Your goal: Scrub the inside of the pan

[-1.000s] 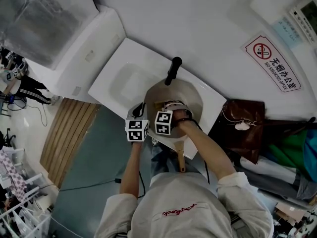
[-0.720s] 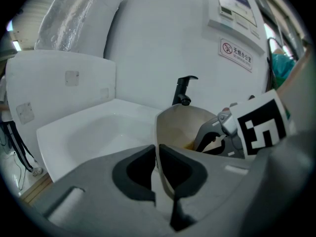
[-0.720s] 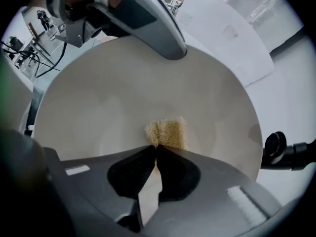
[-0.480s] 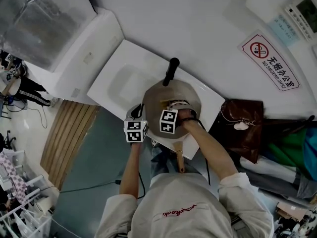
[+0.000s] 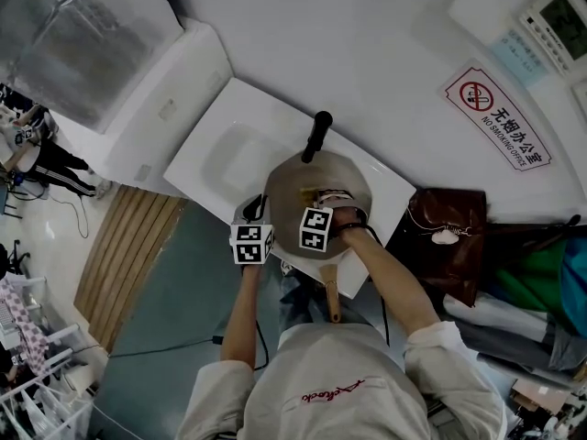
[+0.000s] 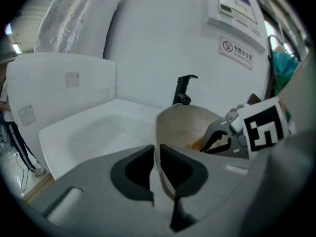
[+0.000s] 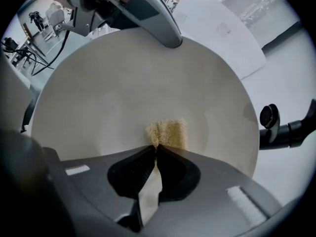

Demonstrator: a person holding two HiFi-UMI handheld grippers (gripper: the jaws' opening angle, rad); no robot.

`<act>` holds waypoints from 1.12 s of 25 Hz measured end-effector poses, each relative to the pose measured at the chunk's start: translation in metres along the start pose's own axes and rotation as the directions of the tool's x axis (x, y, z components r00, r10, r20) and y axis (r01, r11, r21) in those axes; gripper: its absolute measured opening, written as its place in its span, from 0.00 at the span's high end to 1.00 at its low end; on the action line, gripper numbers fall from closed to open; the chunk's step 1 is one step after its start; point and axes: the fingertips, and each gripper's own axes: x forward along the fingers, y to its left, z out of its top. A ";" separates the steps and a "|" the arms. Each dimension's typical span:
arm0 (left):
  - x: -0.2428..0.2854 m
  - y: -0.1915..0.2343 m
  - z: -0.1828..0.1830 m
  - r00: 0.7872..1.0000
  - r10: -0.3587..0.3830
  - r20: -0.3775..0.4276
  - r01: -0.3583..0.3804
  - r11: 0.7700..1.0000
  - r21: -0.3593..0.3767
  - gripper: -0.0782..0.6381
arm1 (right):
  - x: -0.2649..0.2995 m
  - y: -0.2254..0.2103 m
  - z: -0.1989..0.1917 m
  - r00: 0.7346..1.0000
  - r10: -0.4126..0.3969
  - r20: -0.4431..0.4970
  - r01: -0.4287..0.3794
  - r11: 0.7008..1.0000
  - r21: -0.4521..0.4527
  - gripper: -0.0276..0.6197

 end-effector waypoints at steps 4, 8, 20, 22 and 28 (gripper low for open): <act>-0.007 0.004 0.005 1.000 0.020 0.017 -0.020 1.000 0.005 0.81 | -0.011 -0.004 0.007 0.997 -0.050 0.065 0.047 0.998 0.051 0.92; -0.015 0.003 0.010 0.999 0.034 0.028 -0.035 0.999 0.013 0.81 | -0.021 -0.003 0.012 0.992 -0.067 0.106 0.057 0.993 0.100 0.92; -0.036 -0.025 0.026 0.996 0.042 0.074 -0.046 0.998 0.050 0.81 | -0.063 -0.009 0.011 0.958 -0.136 0.252 0.043 0.938 0.345 0.92; -0.040 -0.033 0.028 0.996 0.040 0.078 -0.044 0.997 0.056 0.81 | -0.073 -0.011 0.009 0.945 -0.154 0.290 0.021 0.910 0.413 0.92; -0.050 -0.054 0.038 0.994 0.031 0.107 -0.037 0.998 0.050 0.82 | -0.109 -0.028 0.001 0.872 -0.263 0.412 -0.062 0.776 0.627 0.92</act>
